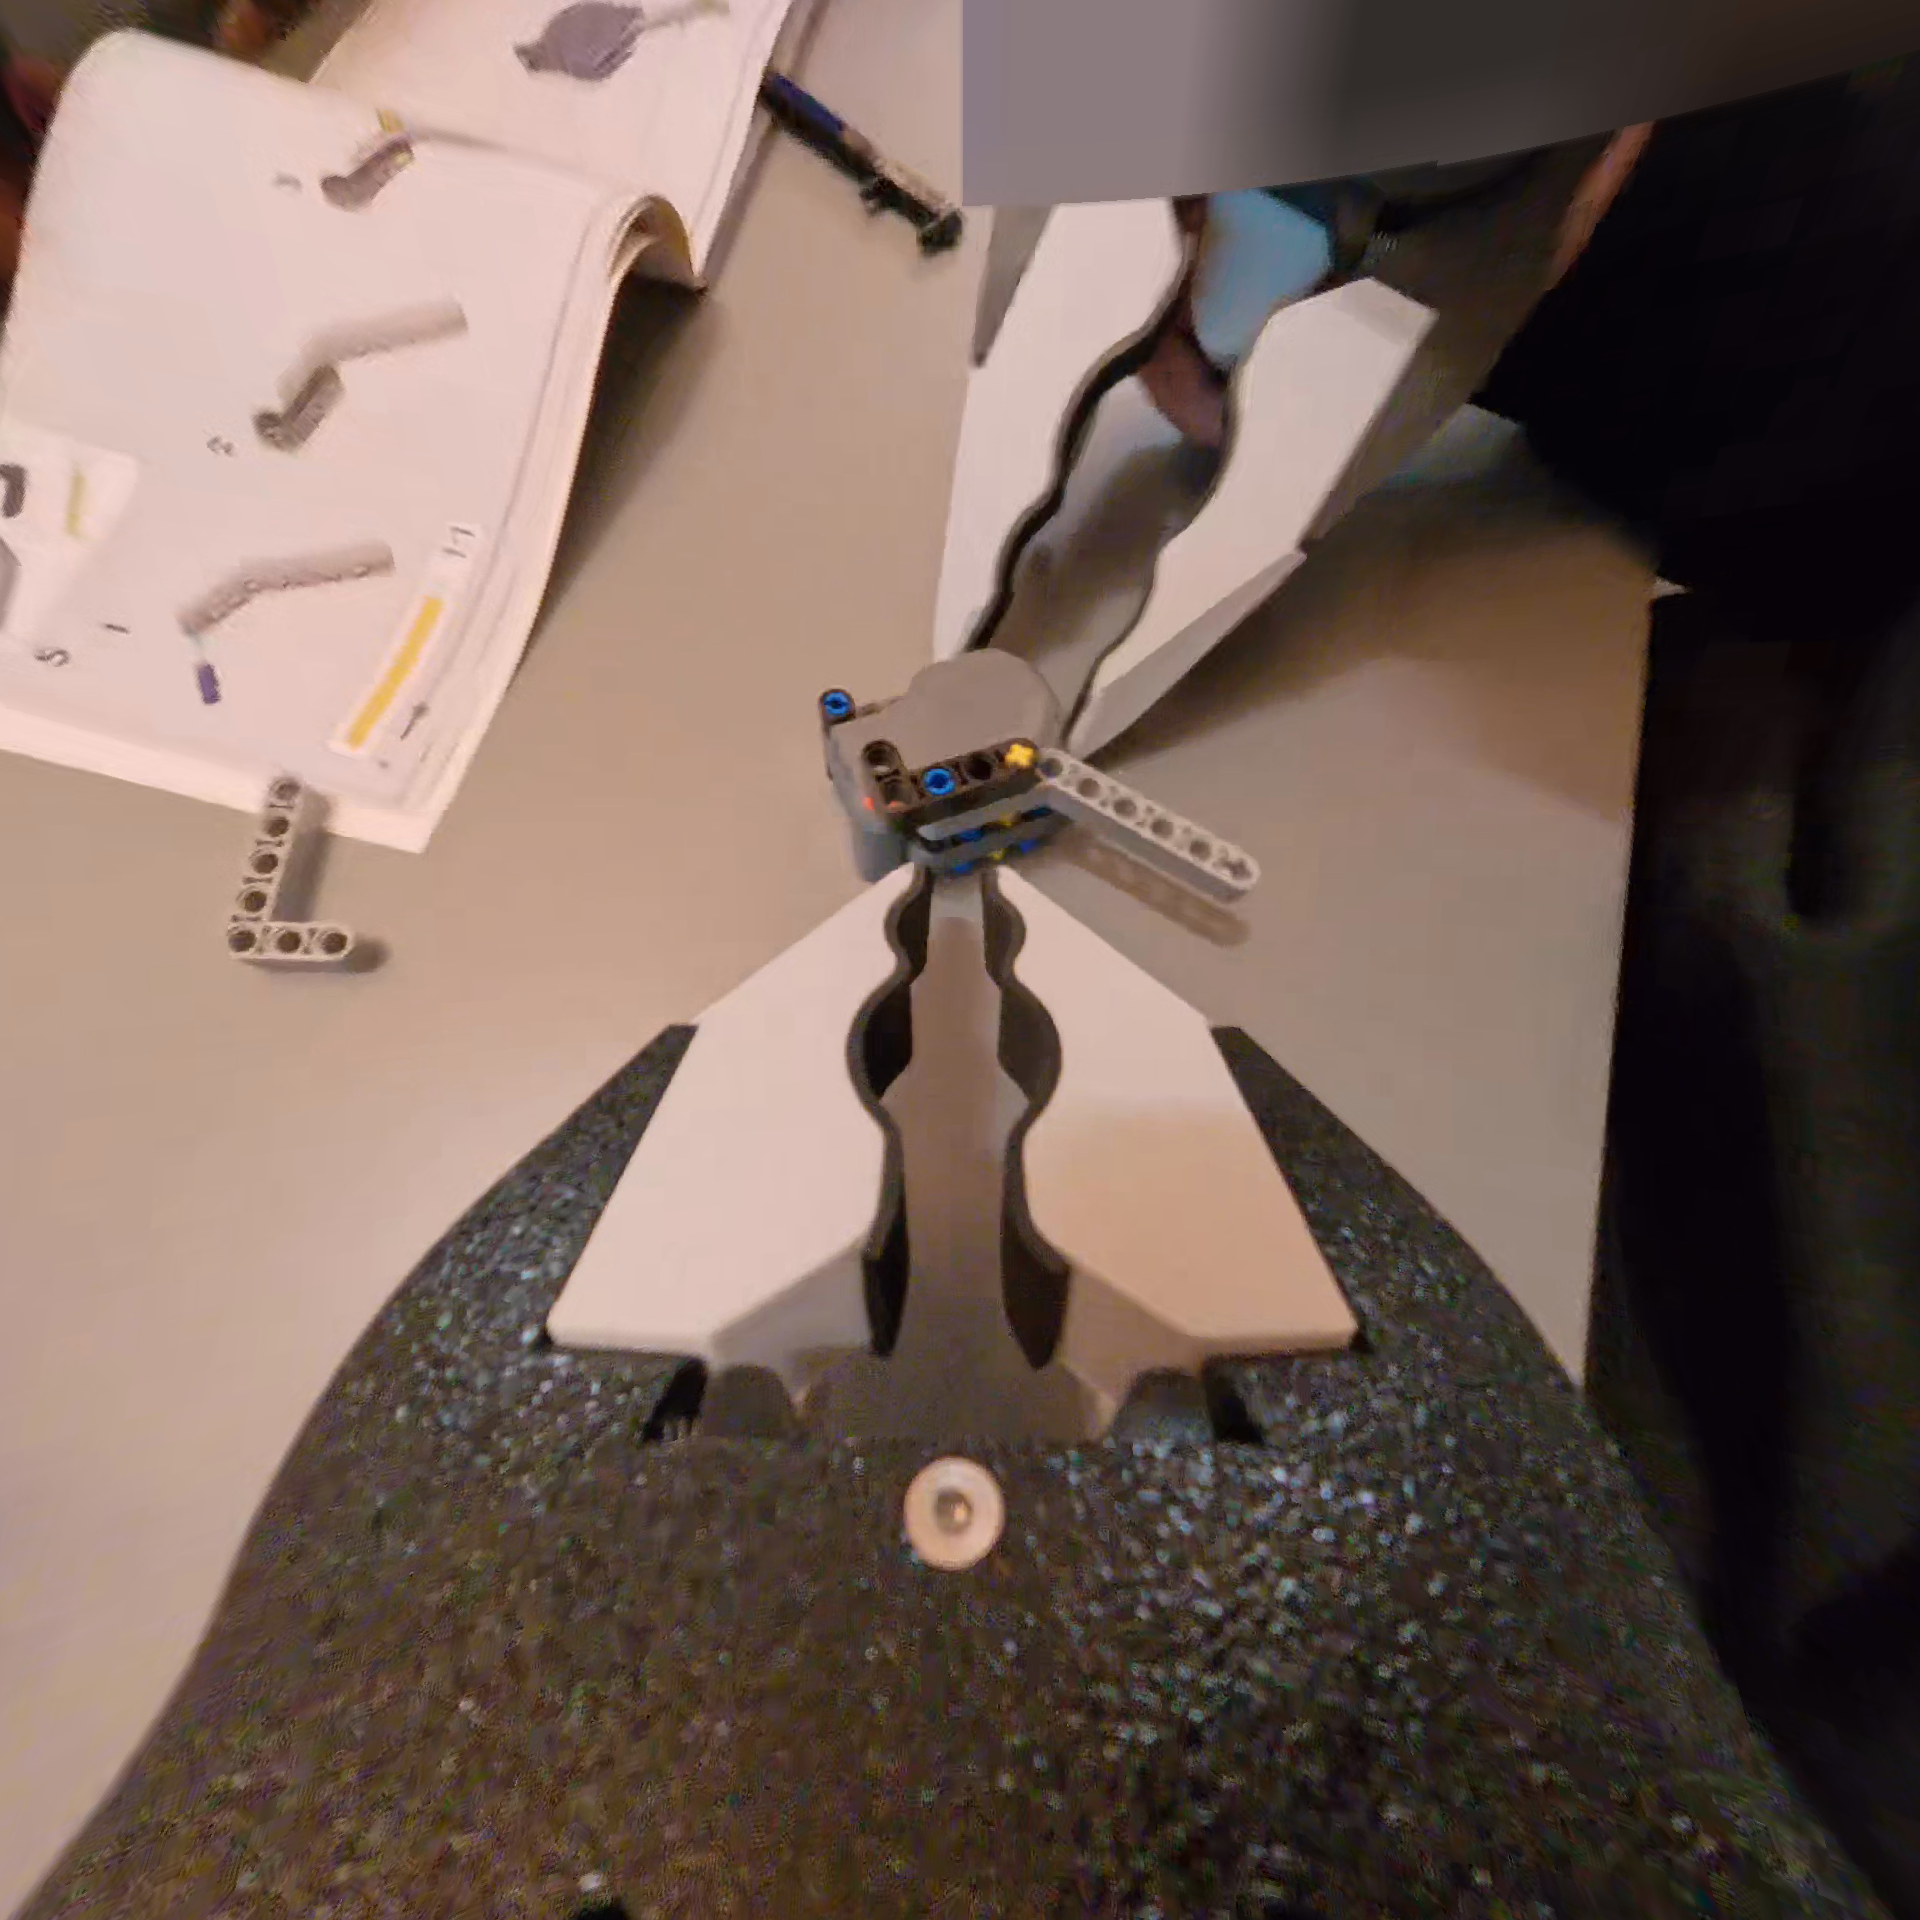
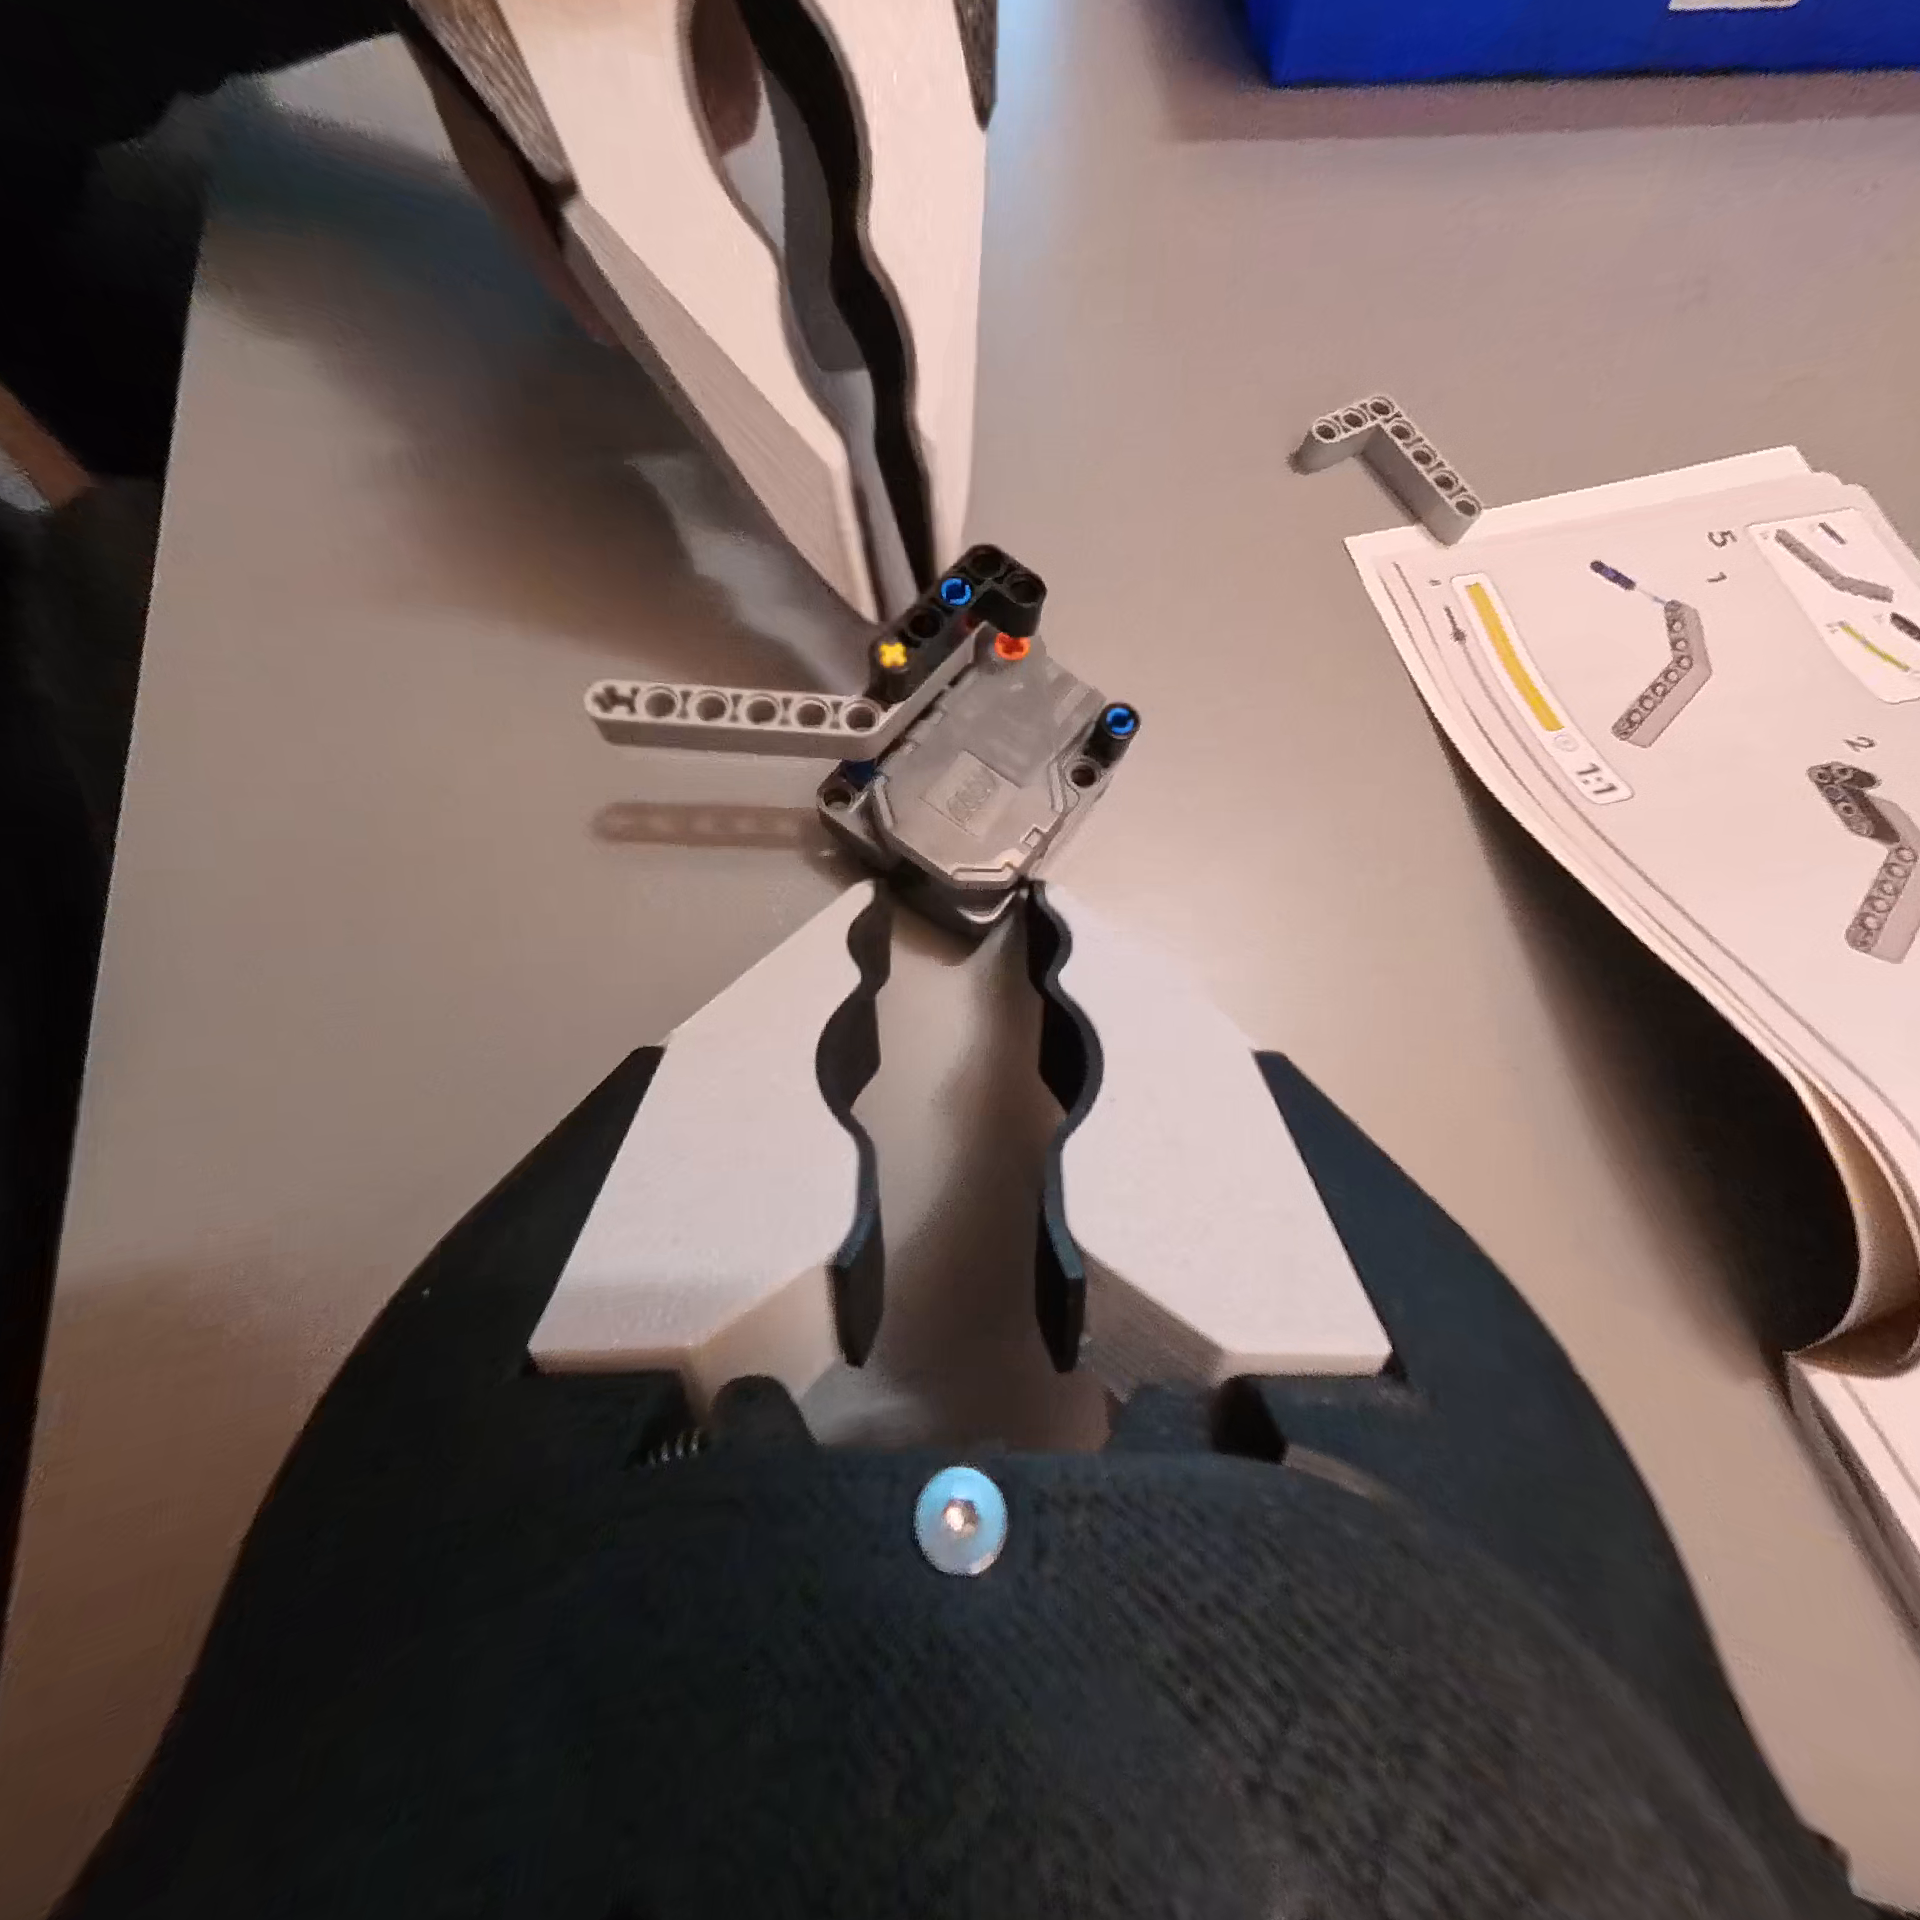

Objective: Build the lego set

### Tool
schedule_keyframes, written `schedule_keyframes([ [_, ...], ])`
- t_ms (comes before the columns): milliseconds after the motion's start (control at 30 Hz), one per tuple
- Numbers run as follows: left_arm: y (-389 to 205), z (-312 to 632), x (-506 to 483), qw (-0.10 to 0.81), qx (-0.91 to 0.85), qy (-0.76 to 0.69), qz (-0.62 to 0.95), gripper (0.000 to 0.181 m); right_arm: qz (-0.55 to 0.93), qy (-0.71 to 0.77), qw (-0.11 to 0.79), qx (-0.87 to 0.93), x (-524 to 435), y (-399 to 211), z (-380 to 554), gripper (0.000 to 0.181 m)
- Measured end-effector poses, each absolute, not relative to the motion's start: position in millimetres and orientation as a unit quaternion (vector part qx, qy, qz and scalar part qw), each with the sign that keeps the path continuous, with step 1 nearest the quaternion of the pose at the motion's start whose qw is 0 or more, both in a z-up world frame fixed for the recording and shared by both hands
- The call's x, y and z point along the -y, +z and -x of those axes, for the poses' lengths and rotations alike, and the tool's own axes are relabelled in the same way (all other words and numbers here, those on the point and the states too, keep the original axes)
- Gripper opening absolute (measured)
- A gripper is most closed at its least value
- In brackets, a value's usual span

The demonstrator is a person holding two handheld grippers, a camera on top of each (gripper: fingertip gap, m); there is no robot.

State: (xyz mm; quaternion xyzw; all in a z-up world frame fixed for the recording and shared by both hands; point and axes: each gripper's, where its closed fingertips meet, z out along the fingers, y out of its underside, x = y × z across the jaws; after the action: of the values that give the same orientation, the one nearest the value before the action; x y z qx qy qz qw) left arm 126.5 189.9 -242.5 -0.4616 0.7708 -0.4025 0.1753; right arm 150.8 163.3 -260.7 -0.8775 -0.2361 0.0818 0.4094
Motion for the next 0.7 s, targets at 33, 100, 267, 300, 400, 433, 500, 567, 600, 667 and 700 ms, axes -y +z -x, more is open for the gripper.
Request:
schedule_keyframes([
  [33,-245,-130,-192,0.182,-0.771,-0.395,0.466,0.005,0.879,0.079,0.41,0.23,-165,-261,-149,0.024],
  [100,-247,-136,-193,0.188,-0.772,-0.391,0.465,0.003,0.882,0.069,0.412,0.219,-168,-261,-148,0.026],
  [267,-252,-154,-215,0.224,-0.763,-0.37,0.48,0.0,0.879,0.084,0.408,0.232,-165,-260,-139,0.026],
  [300,-259,-153,-221,0.21,-0.764,-0.355,0.495,0.0,0.884,0.074,0.405,0.223,-165,-260,-145,0.029],
  [400,-257,-148,-242,0.22,-0.754,-0.329,0.525,0.0,0.886,0.052,0.42,0.192,-167,-247,-166,0.045],
  [433,-251,-145,-248,0.23,-0.748,-0.327,0.529,0.0,0.877,0.056,0.441,0.182,-172,-239,-170,0.051],
  [500,-237,-141,-254,0.242,-0.739,-0.331,0.535,0.0,0.861,0.092,0.469,0.175,-184,-230,-169,0.06],
  [567,-224,-136,-249,0.233,-0.739,-0.343,0.531,0.0,0.858,0.131,0.458,0.192,-193,-236,-161,0.072],
  [600,-218,-134,-242,0.222,-0.741,-0.351,0.528,0.001,0.862,0.142,0.439,0.211,-195,-242,-156,0.074],
  [667,-212,-130,-225,0.193,-0.748,-0.363,0.521,0.002,0.866,0.14,0.409,0.253,-198,-254,-149,0.079],
  [700,-212,-128,-219,0.178,-0.755,-0.362,0.518,0.003,0.864,0.132,0.405,0.268,-201,-257,-147,0.079],
])
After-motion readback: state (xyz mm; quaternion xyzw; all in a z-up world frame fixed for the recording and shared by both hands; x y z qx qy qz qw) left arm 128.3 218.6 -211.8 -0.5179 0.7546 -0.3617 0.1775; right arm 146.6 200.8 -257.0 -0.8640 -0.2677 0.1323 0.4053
